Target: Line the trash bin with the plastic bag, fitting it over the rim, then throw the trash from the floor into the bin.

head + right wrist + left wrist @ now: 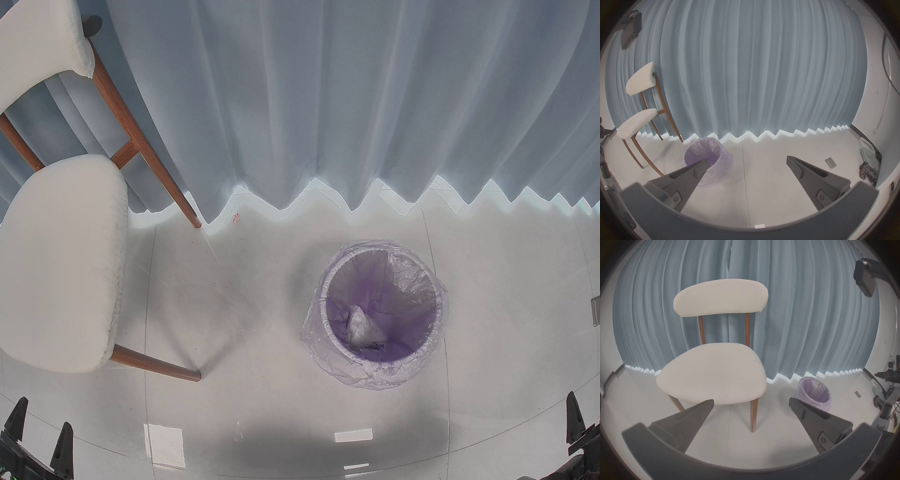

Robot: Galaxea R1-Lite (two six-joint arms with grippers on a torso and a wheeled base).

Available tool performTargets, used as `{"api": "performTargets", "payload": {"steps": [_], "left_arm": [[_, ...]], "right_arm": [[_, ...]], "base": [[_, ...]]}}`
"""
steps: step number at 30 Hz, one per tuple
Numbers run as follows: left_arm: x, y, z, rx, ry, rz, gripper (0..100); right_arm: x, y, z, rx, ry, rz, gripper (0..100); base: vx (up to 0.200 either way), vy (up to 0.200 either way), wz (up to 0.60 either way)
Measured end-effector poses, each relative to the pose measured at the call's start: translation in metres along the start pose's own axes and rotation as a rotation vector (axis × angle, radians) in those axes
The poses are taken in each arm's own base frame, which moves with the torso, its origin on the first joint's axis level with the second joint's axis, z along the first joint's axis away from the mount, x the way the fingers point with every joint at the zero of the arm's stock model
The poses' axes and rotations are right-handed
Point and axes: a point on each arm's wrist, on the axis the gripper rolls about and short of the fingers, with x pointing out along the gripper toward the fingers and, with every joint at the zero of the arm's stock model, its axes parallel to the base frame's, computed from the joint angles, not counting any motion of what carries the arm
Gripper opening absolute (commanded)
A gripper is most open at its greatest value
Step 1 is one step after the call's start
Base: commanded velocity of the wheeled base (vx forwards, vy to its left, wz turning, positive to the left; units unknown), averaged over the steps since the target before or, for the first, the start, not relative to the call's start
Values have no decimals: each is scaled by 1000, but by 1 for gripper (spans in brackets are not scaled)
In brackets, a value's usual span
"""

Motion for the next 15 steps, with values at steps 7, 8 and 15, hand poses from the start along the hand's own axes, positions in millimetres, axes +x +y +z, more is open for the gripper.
{"api": "performTargets", "payload": {"steps": [7,8,15], "left_arm": [[0,1,0,52,4,44,100],[0,0,0,53,5,18,100],[0,-3,-1,36,8,-135,100]], "right_arm": [[0,1,-2,-15,22,51,100],[0,1,-2,-15,22,57,100],[0,2,-2,-12,24,72,100]], "base": [[0,0,0],[0,0,0],[0,0,0]]}}
